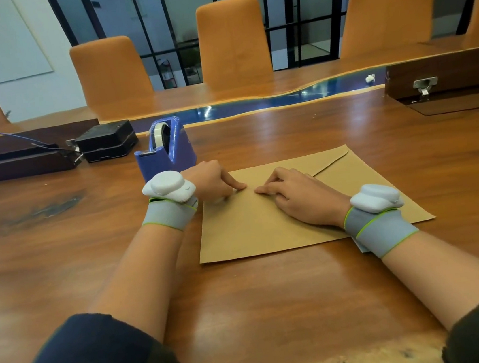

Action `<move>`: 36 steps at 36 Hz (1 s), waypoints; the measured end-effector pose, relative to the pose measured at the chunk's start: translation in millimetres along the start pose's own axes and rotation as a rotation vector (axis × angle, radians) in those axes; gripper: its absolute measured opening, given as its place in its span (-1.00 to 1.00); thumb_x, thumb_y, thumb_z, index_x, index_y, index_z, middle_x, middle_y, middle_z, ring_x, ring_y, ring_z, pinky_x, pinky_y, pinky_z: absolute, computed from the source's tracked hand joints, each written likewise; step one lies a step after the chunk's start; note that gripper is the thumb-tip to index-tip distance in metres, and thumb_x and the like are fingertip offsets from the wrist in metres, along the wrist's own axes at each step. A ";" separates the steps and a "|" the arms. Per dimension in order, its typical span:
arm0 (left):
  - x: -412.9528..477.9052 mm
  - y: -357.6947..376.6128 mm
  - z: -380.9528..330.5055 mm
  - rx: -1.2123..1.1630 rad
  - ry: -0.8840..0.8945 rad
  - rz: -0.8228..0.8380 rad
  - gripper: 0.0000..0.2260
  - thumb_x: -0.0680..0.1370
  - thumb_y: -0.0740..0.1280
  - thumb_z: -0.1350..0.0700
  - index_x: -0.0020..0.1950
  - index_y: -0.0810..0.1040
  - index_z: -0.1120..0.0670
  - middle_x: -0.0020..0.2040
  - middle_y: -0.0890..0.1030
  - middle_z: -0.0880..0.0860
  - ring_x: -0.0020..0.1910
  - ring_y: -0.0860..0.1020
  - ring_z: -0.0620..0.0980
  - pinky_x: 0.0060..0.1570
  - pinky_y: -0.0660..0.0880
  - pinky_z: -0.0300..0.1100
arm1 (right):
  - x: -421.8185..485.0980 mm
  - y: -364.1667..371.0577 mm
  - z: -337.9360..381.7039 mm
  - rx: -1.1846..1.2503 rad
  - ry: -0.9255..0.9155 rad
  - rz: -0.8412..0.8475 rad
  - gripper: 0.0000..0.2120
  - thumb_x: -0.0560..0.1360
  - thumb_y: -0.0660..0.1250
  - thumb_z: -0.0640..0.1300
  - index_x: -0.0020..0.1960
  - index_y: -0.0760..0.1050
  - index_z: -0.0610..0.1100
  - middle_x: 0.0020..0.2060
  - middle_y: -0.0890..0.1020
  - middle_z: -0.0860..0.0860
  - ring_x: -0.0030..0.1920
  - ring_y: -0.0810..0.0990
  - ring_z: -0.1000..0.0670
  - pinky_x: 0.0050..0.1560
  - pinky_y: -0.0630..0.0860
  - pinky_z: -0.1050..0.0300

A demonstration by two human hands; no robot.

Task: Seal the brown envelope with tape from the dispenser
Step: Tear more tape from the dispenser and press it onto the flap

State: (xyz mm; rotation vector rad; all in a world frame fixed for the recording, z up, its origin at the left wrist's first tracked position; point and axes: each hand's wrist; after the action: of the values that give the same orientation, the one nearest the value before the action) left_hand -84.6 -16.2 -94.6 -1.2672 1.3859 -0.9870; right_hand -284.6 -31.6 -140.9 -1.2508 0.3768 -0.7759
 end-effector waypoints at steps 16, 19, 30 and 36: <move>-3.4 -7.6 -3.1 0.056 -0.042 0.008 -0.73 0.53 0.29 0.07 0.22 0.58 -0.06 0.20 0.57 0.05 0.00 0.50 0.02 -0.03 0.45 -0.19 | -0.2 0.7 -1.2 0.002 0.000 -0.014 -0.59 0.57 0.04 -0.16 0.36 0.39 0.07 0.20 0.45 0.00 0.21 0.39 -0.07 0.24 0.35 -0.01; -6.6 -16.9 -0.5 0.077 -0.017 -0.016 -0.70 0.53 0.28 0.13 0.25 0.56 -0.03 0.15 0.59 0.11 -0.06 0.46 0.03 -0.04 0.37 -0.23 | -0.7 0.7 -0.6 0.002 -0.005 -0.017 -0.59 0.57 0.04 -0.16 0.36 0.39 0.07 0.20 0.45 -0.01 0.21 0.39 -0.07 0.25 0.35 -0.02; -43.7 -75.2 53.7 -0.365 -0.107 -0.376 -0.85 0.48 0.35 0.16 -0.02 0.67 0.00 -0.28 0.58 -0.04 -0.39 0.43 -0.15 -0.49 0.36 -0.47 | -1.6 2.6 -1.1 -0.001 -0.018 -0.020 -0.60 0.57 0.03 -0.16 0.37 0.37 0.06 0.21 0.44 0.00 0.20 0.39 -0.06 0.28 0.34 -0.03; -54.9 -82.8 79.0 -0.482 -0.142 -0.476 -0.88 0.45 0.41 0.16 -0.04 0.68 0.09 -0.14 0.65 0.10 -0.20 0.51 -0.06 -0.13 0.46 -0.17 | 0.5 2.8 -0.4 -0.002 -0.025 -0.023 -0.60 0.57 0.04 -0.16 0.36 0.38 0.06 0.21 0.44 0.00 0.21 0.39 -0.06 0.29 0.34 -0.04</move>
State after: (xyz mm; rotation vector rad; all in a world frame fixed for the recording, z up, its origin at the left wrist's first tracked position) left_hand 8.2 31.3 -22.1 -2.0551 1.2776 -0.8706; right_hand -283.6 -31.8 -143.6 -1.2675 0.3434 -0.7793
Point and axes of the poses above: each hand's wrist, its own x-axis towards the middle knuckle, its own y-axis out of the palm, z = x × y
